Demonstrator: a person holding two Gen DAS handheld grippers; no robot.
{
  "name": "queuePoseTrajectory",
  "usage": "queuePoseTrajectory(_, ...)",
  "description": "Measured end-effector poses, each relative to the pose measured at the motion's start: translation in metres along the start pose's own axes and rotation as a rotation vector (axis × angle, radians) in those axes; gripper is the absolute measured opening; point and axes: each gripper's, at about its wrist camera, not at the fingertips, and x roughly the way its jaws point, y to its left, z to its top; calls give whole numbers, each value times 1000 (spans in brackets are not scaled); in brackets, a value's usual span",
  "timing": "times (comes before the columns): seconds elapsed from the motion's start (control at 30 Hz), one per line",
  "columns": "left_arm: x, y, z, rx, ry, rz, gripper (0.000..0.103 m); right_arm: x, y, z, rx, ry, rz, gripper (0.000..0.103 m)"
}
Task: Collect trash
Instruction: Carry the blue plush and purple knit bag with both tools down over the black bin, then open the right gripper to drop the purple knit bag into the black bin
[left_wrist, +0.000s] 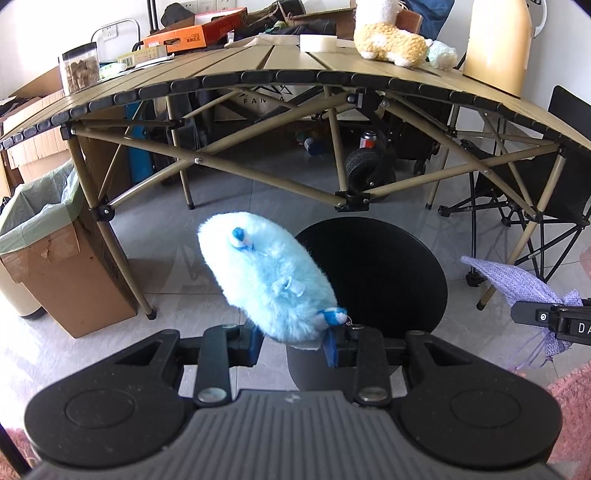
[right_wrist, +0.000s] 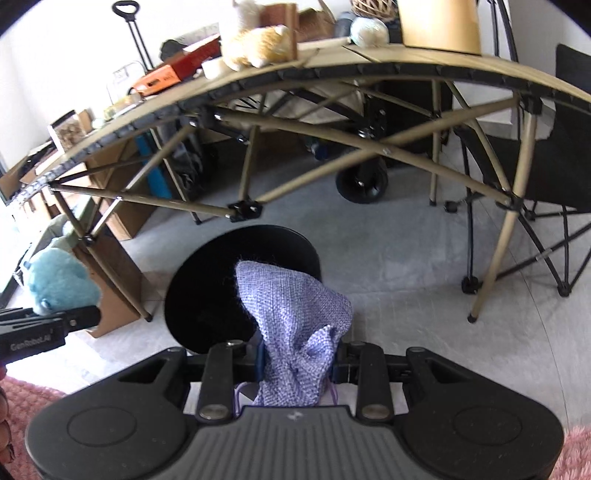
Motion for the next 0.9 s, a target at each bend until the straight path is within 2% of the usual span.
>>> queuePoseTrajectory(0.37,12,1,3,-8,28,11,33,14,1,3,0,38,-10,29)
queuePoseTrajectory(0.9,33,20,5,-60,75,43,33,50,33,34,-39,75,22,29)
